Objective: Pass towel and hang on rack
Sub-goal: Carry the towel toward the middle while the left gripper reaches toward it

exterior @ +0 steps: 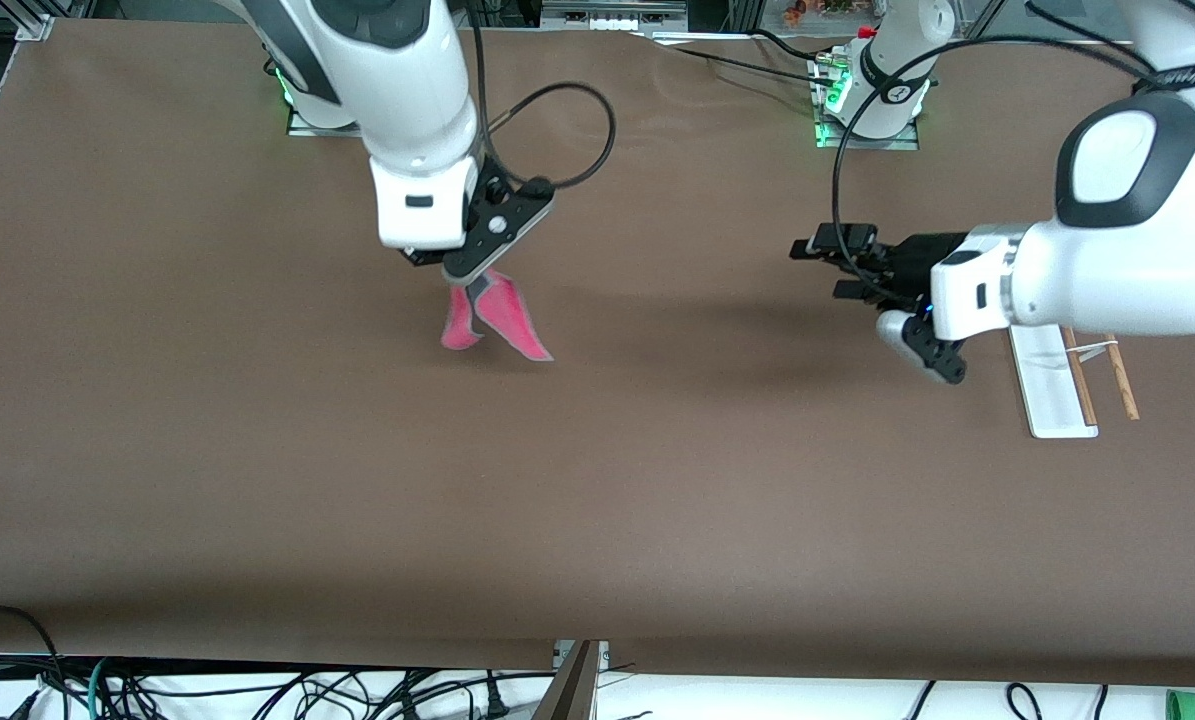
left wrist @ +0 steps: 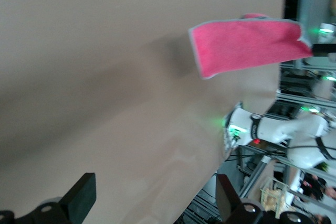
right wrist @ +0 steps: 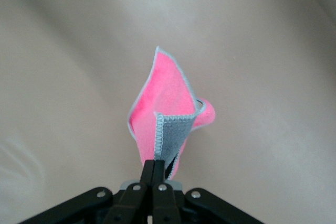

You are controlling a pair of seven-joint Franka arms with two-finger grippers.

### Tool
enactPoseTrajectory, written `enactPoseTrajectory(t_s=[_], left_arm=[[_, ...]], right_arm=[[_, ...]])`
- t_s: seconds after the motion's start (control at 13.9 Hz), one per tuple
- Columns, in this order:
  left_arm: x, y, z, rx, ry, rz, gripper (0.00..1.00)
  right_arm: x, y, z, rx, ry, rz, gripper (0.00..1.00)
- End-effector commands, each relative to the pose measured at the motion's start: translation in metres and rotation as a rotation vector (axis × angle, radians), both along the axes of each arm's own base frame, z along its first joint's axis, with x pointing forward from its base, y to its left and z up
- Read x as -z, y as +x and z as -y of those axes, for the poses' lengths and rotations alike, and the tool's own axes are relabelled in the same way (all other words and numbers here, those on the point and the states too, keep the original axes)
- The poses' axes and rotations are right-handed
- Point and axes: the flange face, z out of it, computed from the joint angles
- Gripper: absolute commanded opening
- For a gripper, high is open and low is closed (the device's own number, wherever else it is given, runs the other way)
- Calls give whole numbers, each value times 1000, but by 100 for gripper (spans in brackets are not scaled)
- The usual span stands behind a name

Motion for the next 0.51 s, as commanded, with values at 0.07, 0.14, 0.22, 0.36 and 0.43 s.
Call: enactPoseTrajectory(t_s=[0.07,0.14,0.22,0.36,0.43], left_arm=[[35,18,14,139,-331,136,100],[42,19,19,173,-375,169,100],[49,20,22,190,-413,190,100],[76,20,37,243,-486,214,100],[97,23,45,250,-564,229,100]], right_arm=[[-30,-26,-36,-72,124,40,0],[-37,-32,-45,-89,156,57,0],[-43,-40,-54,-109,185,68,0],[-51,-53,-68,-127,222,77,0],[-59,-59,-75,-142,253,90,0]])
